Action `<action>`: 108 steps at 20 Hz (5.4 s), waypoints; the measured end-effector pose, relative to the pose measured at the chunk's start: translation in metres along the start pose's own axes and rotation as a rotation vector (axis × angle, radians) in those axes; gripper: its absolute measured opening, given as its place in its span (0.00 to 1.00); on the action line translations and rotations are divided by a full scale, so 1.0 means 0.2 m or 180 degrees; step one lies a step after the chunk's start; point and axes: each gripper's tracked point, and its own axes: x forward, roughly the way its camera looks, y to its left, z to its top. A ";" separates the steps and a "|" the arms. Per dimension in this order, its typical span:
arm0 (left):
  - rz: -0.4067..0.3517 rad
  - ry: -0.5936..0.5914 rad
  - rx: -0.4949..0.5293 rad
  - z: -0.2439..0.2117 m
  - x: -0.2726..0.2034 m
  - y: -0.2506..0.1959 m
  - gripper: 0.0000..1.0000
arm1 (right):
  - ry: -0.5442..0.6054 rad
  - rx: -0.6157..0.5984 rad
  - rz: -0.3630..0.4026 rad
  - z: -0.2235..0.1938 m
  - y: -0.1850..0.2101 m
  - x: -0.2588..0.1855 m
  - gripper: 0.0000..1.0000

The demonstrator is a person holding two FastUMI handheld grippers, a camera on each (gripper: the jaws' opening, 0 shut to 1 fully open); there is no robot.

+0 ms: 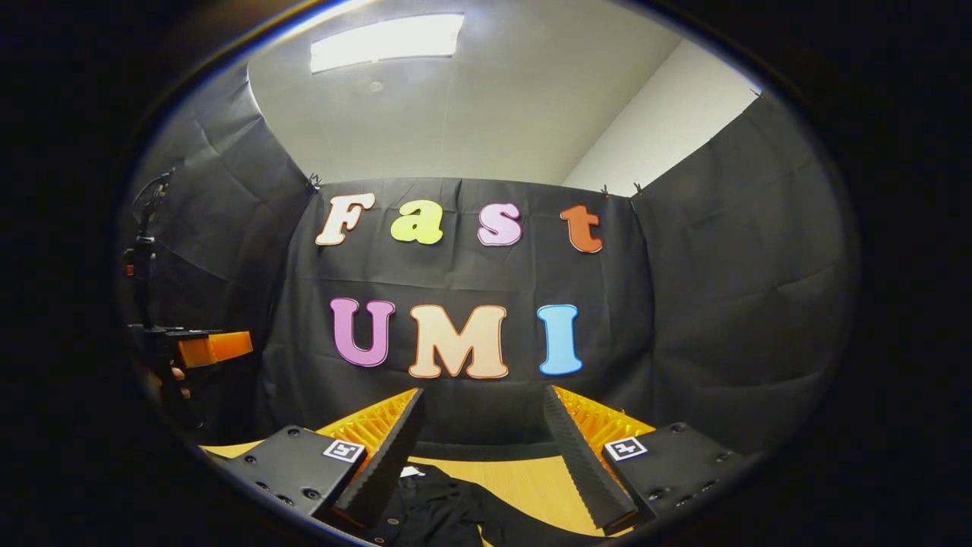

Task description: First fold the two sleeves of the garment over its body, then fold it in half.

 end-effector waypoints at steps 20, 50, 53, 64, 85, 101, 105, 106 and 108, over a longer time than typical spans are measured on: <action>0.0401 0.0015 0.0212 -0.02 -0.07 0.01 0.92 | 0.1636 -0.0515 -0.0281 -1.10 -0.81 -0.08 0.98; 0.0657 0.0314 0.0388 -0.21 -0.12 0.06 0.92 | 0.2726 0.0973 -0.0722 -1.82 -0.93 -0.12 0.03; 0.0627 0.0274 0.0342 -0.20 -0.09 0.16 0.92 | 0.2467 0.0974 -0.0673 -1.62 -0.84 0.05 0.03; 0.0559 0.0311 0.0385 -0.21 -0.05 0.60 0.92 | 0.1953 0.0721 -0.0082 -1.30 -0.09 0.51 0.02; 0.0796 0.0740 0.0230 -0.43 -0.25 1.25 0.92 | 0.2370 0.0511 0.1292 -1.56 1.60 0.71 0.02; 0.1208 0.1722 0.0040 -1.02 -0.57 1.33 0.93 | 0.1174 0.0841 0.0795 -0.75 0.76 0.37 0.92; 0.1351 0.2035 0.0060 -1.23 -0.69 1.35 0.94 | 0.1189 0.0831 0.0499 -0.74 0.48 0.27 0.94; 0.1378 0.2112 0.0068 -1.28 -0.71 1.36 0.94 | 0.1195 0.0838 0.0446 -0.75 0.44 0.25 0.95; 0.1428 0.2263 0.0043 -1.40 -0.74 1.37 0.94 | 0.1220 0.0865 0.0354 -0.76 0.36 0.22 0.96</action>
